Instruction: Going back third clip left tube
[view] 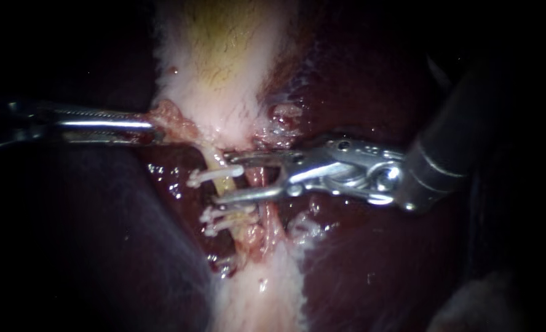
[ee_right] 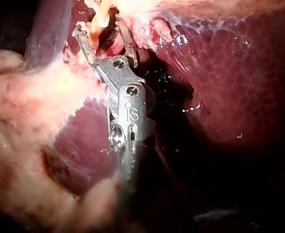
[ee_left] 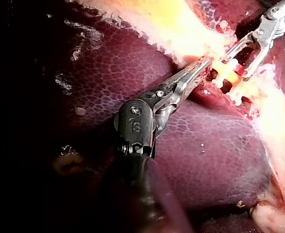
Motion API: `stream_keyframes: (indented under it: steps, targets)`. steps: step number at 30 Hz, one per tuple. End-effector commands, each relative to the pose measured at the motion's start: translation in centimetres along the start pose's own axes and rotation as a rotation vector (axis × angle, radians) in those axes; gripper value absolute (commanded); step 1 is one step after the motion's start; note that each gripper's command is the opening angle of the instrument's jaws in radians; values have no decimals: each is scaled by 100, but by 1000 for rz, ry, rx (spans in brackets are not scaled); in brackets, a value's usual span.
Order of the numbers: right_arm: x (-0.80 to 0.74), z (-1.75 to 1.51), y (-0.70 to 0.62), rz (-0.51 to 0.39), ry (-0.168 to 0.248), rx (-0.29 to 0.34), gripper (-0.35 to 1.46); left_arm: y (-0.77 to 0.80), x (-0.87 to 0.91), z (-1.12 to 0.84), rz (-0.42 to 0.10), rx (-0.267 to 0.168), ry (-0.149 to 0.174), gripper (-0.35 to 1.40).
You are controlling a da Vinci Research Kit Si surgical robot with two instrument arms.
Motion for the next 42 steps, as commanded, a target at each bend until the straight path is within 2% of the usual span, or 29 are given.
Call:
stream_keyframes:
  steps: [1,15,28,32,42]
  targets:
    - [0,-9,0,-12,1,-5,50,0,0,0,0,0,0,-35]
    - [-2,-102,-30,-120,-6,34,50,-1,0,0,0,-1,0,-35]
    - [9,-135,-30,-151,-15,45,50,-2,-2,2,1,0,0,-35]
    - [9,-137,-30,-157,-15,46,50,-5,-2,12,2,1,1,-35]
    - [9,-138,-31,-157,-16,44,50,-14,-13,52,8,-1,2,-35]
